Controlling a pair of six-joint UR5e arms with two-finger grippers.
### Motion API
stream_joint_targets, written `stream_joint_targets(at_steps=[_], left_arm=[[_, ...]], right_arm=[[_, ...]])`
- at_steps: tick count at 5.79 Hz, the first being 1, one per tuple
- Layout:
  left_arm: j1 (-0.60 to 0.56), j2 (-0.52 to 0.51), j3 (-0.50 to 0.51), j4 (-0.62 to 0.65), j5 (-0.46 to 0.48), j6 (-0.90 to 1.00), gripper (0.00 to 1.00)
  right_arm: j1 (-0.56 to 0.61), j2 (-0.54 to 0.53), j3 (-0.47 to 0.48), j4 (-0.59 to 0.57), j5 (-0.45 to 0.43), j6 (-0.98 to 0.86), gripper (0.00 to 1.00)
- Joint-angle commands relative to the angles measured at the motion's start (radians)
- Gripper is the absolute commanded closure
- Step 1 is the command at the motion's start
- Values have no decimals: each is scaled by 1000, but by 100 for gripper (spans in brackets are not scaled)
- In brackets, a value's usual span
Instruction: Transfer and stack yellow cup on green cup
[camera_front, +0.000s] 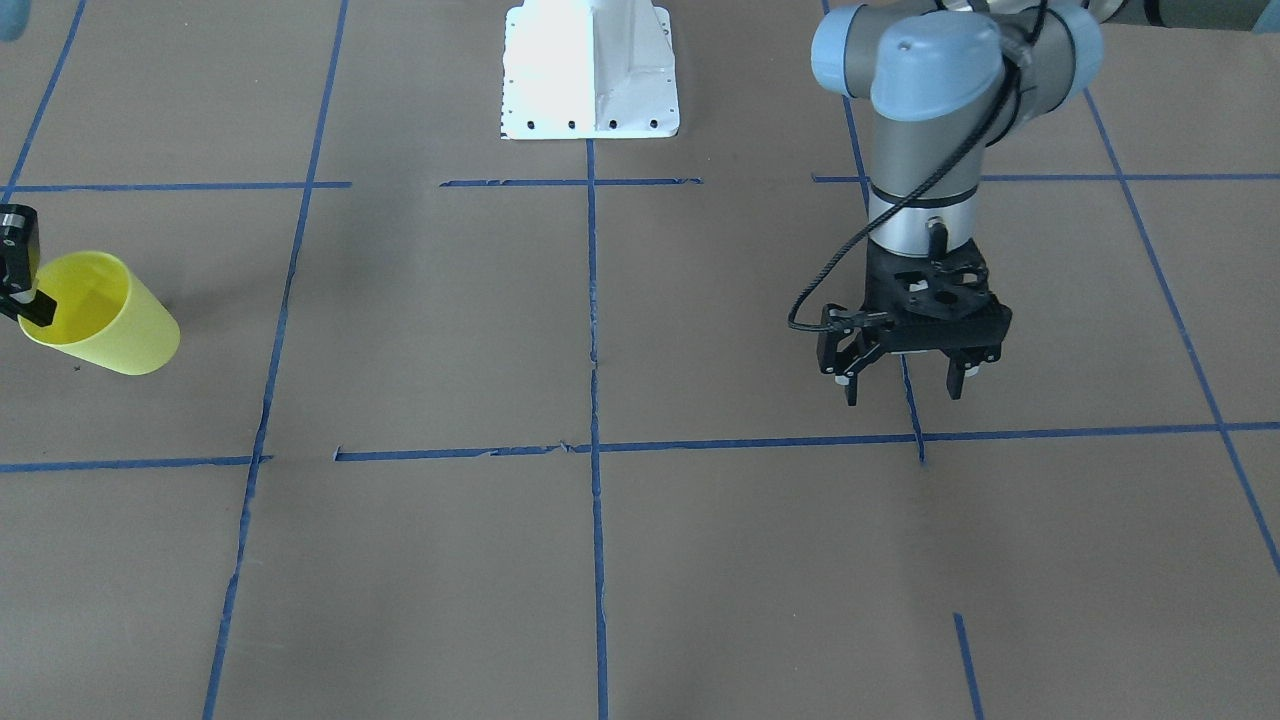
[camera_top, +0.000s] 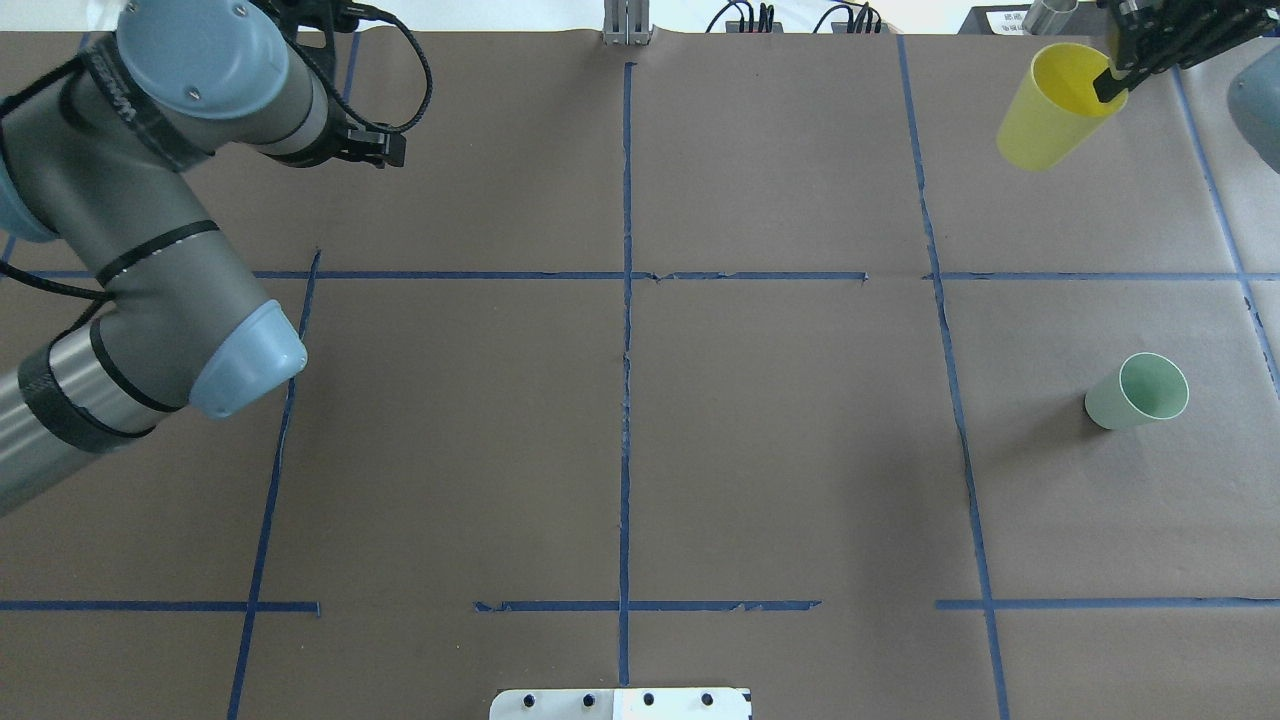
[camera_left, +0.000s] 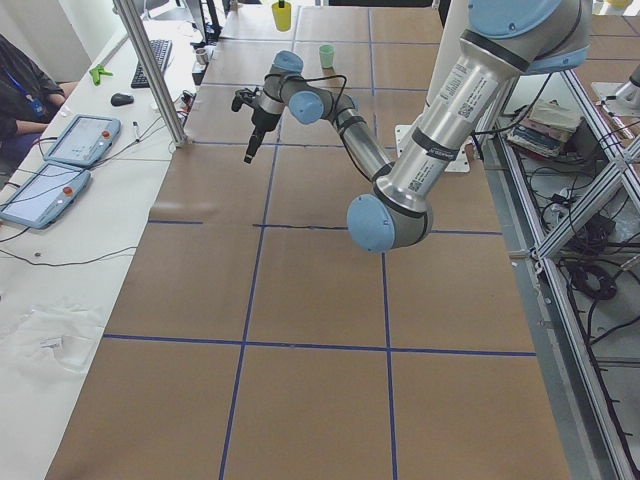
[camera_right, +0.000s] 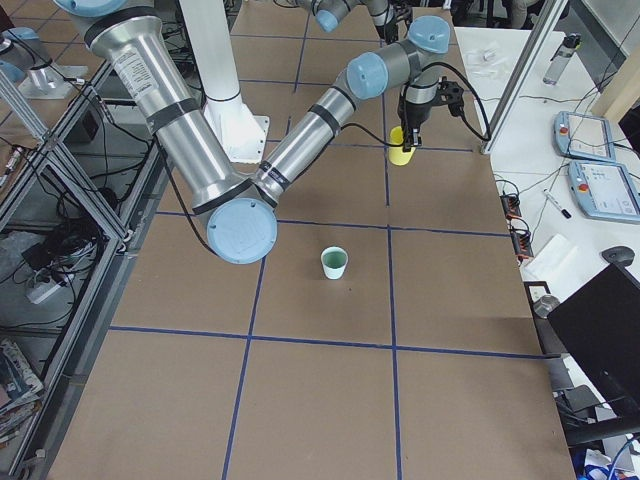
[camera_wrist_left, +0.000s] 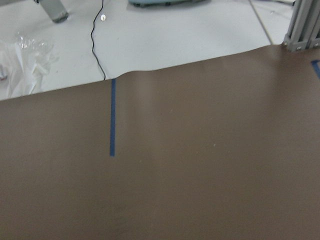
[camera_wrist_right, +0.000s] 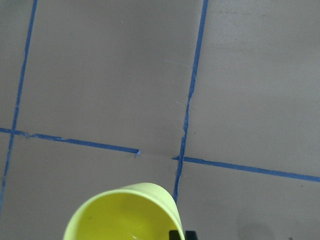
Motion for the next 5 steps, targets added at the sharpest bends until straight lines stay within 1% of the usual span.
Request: stream_joint_targets(at_steps=[1, 2, 3, 4, 5], left_arm=[[-209, 63, -35, 102, -310, 298, 0], [-348, 95, -14, 101, -542, 347, 0], [-360, 179, -35, 90, -587, 378, 0], [-361, 185, -35, 90, -588, 381, 0], [-359, 185, -35, 90, -589, 380, 0]], right_arm=[[17, -233, 112, 12, -7, -151, 100], [20, -304, 123, 23, -9, -184, 100], [20, -406, 114, 145, -9, -178, 100], [20, -464, 97, 225, -9, -172, 100], [18, -478, 65, 264, -13, -170, 100]])
